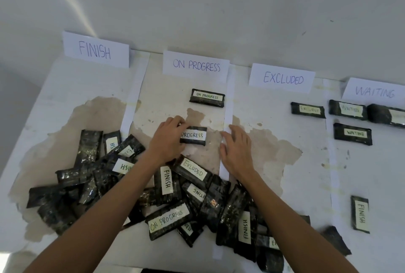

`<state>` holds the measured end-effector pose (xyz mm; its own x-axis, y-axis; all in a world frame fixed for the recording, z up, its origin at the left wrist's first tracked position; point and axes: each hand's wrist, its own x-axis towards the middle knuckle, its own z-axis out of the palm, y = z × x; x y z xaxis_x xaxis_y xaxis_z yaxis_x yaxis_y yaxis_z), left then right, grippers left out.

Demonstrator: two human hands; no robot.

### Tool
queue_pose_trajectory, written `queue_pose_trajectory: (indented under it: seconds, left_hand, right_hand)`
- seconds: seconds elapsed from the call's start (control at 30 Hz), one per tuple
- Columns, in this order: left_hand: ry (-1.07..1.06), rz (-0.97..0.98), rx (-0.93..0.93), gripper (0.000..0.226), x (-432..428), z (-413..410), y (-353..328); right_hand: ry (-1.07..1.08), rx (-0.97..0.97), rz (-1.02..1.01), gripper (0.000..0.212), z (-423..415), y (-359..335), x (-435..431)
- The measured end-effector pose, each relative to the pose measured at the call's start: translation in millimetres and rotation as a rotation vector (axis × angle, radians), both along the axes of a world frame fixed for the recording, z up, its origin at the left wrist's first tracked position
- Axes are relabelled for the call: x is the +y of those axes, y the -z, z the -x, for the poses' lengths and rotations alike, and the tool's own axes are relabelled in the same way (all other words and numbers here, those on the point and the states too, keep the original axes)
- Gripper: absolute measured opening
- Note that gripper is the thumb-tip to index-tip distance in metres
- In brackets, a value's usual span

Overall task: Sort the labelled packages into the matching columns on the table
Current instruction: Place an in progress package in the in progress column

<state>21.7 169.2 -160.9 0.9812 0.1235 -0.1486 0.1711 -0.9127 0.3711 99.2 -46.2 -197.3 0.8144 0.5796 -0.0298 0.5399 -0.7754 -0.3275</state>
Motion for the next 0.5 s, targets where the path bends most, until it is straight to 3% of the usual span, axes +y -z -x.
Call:
queue_pose_trajectory:
  seconds: [0.3,0.5]
  left_hand:
    - [-0.108,-0.076,-0.071,0.053,89,-50,-2]
    - [-0.088,-0.044,-0.005,0.057,102,-76,14]
  right_hand:
    - [0.041,-0.066,-0.085,0.034,-4,15,14]
    - [0.053,-0.103,-0.107,0.033,-4,18,14]
